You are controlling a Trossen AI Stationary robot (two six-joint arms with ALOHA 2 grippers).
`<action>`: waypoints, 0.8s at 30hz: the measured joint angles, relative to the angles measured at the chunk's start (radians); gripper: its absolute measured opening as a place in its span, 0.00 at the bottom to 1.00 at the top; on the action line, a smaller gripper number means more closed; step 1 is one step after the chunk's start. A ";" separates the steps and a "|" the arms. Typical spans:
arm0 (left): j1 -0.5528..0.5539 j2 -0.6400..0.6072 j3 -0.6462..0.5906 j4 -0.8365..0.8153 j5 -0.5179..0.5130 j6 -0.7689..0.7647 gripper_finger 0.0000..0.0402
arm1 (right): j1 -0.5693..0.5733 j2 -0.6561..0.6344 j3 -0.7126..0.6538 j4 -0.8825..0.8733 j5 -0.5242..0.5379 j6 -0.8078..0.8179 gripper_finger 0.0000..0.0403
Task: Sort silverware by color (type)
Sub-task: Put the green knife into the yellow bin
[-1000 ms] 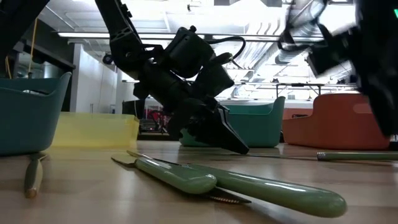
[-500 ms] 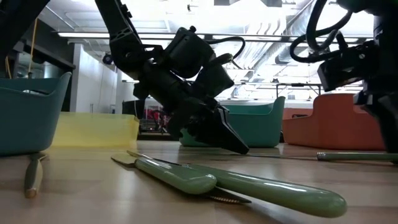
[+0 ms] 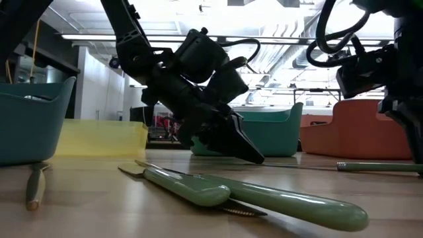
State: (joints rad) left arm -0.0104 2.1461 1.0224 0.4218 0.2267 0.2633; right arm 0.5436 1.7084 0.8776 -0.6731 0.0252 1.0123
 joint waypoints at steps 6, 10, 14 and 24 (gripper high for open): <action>0.013 -0.107 -0.009 -0.132 -0.017 0.000 0.00 | 0.000 0.002 0.004 -0.007 -0.005 0.006 0.13; 0.026 -0.184 -0.008 -0.263 -0.054 0.000 0.00 | 0.000 0.007 0.035 -0.054 -0.008 0.001 0.13; 0.039 -0.226 -0.015 -0.361 -0.089 0.009 0.00 | 0.000 0.011 0.072 -0.094 -0.008 -0.021 0.13; 0.079 -0.276 -0.034 -0.478 -0.096 0.011 0.00 | 0.000 0.010 0.137 -0.185 -0.008 -0.079 0.13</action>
State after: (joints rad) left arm 0.0689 1.8701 0.9882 -0.0565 0.1303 0.2743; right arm 0.5434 1.7187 1.0147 -0.8584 0.0174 0.9336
